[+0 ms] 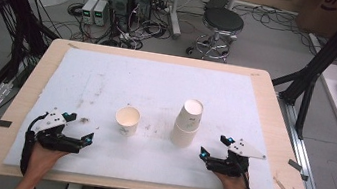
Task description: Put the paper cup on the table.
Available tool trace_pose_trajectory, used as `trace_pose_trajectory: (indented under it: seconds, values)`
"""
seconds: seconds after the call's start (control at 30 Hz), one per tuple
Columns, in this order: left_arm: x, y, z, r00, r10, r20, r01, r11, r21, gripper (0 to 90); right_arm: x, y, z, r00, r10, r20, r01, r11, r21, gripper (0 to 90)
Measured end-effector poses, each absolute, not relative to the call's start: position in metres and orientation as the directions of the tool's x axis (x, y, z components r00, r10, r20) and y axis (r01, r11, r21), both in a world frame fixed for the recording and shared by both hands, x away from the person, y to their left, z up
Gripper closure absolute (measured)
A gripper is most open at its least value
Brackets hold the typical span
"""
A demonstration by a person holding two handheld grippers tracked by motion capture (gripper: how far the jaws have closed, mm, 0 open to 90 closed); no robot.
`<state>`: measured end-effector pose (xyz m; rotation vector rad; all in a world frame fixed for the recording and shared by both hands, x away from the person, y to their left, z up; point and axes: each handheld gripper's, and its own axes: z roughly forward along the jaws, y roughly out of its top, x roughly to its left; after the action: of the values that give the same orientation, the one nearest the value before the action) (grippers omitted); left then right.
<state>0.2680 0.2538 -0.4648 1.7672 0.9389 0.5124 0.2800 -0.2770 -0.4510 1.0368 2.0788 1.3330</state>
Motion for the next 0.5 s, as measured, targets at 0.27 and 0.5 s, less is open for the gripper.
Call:
trace_pose_trajectory:
  seconds: [0.27,0.5]
  values:
    - [0.268,0.2534,-0.465,0.601,0.795,-0.085,0.356,-0.17,0.919,3.0,0.2798,-0.2777,-0.4509,-0.611,0.791,0.027,0.35,0.239,0.906,12.4]
    - [0.2668,0.253,-0.4649,0.603,0.795,-0.073,0.345,-0.177,0.922,3.0,0.2799,-0.278,-0.451,-0.613,0.789,0.029,0.35,0.239,0.906,12.4]
